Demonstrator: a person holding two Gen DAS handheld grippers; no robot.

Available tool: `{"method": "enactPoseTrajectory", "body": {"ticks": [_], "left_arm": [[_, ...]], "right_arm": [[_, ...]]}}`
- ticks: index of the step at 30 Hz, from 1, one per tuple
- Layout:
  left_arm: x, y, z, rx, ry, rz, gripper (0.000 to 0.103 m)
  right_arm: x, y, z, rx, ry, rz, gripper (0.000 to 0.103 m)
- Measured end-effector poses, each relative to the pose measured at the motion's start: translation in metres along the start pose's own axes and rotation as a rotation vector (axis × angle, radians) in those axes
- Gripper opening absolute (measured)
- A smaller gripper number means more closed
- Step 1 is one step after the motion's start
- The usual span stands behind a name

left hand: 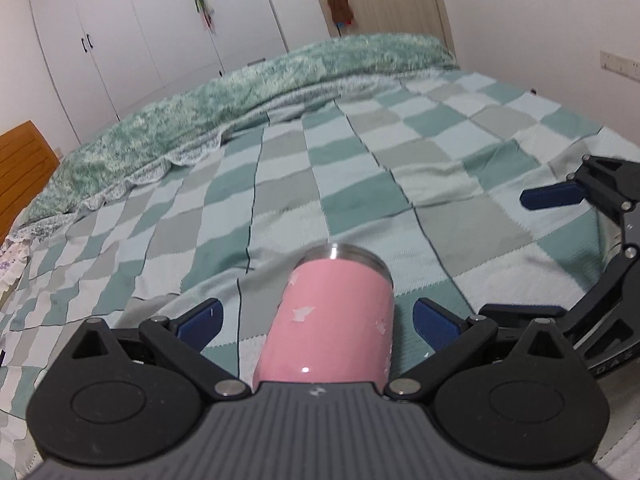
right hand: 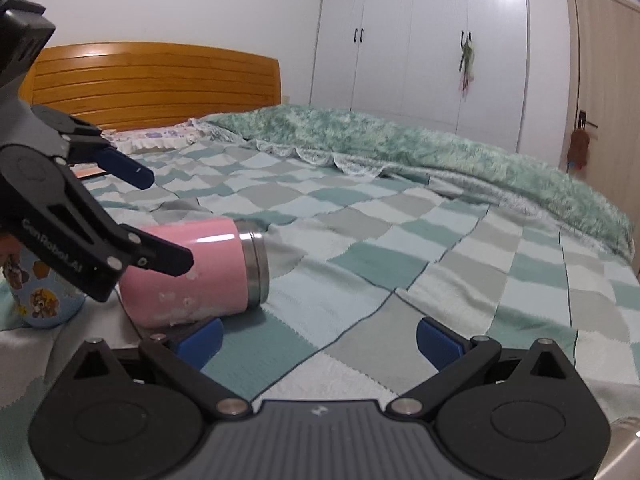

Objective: Flip cup upright
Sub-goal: 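Move the left gripper to the lying pink cup and close around it, then lift the pink cup off the blanket with the left gripper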

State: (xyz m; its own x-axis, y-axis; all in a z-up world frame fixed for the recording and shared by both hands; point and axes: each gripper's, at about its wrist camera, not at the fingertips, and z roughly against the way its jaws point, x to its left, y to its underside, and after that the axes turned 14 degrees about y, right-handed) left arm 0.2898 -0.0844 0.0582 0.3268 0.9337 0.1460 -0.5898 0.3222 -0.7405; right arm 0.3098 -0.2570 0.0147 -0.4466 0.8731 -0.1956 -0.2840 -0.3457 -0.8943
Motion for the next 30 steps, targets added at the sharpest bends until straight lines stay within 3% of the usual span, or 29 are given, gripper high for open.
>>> {"method": "enactPoseTrajectory", "body": {"ticks": [6,16,23,30], "left_arm": [[0.005,-0.003,-0.018,0.086,0.007,-0.012,0.103],[0.007,-0.003,-0.038,0.165,0.005,0.013,0.103],[0.007,-0.003,-0.058,0.237,0.012,0.034,0.090],[0.005,-0.003,-0.059,0.218,0.005,0.045,0.088]], "right_arm": [[-0.003,0.004,-0.007,0.046,-0.003,-0.008,0.103],[0.004,0.010,-0.013,0.078,-0.005,0.019,0.103],[0.007,0.013,-0.014,0.083,0.014,0.035,0.103],[0.007,0.013,-0.013,0.078,0.015,0.037,0.103]]}}
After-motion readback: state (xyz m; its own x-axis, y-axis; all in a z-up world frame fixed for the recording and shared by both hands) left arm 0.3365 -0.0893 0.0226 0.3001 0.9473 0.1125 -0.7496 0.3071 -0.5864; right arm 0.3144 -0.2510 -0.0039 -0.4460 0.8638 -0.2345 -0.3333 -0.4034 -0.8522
